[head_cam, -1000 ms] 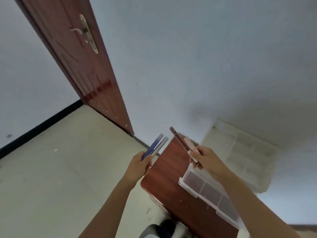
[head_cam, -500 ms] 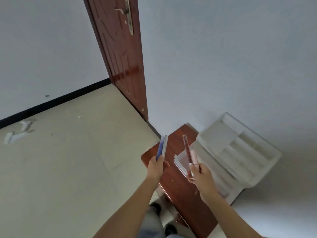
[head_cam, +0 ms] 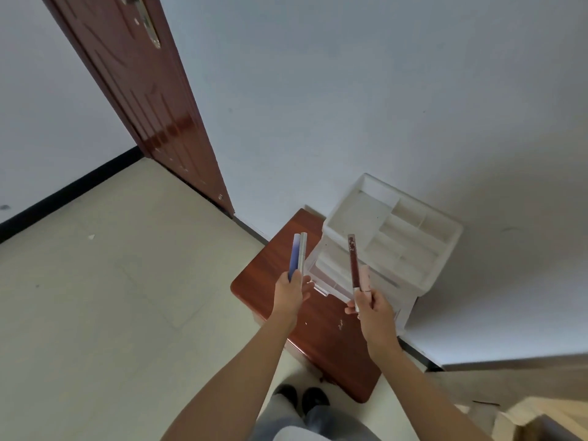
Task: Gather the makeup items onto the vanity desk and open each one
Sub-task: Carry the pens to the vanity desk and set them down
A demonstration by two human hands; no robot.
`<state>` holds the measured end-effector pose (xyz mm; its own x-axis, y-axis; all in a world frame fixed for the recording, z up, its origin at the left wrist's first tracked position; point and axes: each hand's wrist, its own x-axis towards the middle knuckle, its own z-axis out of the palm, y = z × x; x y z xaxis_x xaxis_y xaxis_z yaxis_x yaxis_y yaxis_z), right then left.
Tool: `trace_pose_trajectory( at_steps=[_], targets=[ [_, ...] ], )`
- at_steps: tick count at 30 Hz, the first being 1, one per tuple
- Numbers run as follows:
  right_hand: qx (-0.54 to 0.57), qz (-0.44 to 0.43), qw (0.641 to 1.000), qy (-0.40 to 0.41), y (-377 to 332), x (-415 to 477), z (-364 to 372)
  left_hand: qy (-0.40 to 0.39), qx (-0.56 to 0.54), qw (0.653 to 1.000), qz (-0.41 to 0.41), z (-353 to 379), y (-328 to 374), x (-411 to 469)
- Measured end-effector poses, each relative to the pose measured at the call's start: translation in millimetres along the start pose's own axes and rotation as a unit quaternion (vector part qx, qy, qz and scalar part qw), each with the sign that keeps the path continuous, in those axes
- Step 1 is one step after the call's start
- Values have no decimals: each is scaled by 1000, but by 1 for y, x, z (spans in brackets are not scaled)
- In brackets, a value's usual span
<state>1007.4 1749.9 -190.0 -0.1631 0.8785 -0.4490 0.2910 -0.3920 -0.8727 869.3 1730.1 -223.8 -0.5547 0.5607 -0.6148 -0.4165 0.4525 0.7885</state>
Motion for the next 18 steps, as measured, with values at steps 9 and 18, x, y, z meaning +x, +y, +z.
trace_pose_trajectory(
  at_steps=[9, 18],
  targets=[
    [46, -37, 997, 51, -15, 25, -11, -52, -73, 996, -15, 26, 14, 14],
    [35, -67, 996, 46, -20, 47, -19, -84, -122, 988, -37, 44, 26, 22]
  ],
)
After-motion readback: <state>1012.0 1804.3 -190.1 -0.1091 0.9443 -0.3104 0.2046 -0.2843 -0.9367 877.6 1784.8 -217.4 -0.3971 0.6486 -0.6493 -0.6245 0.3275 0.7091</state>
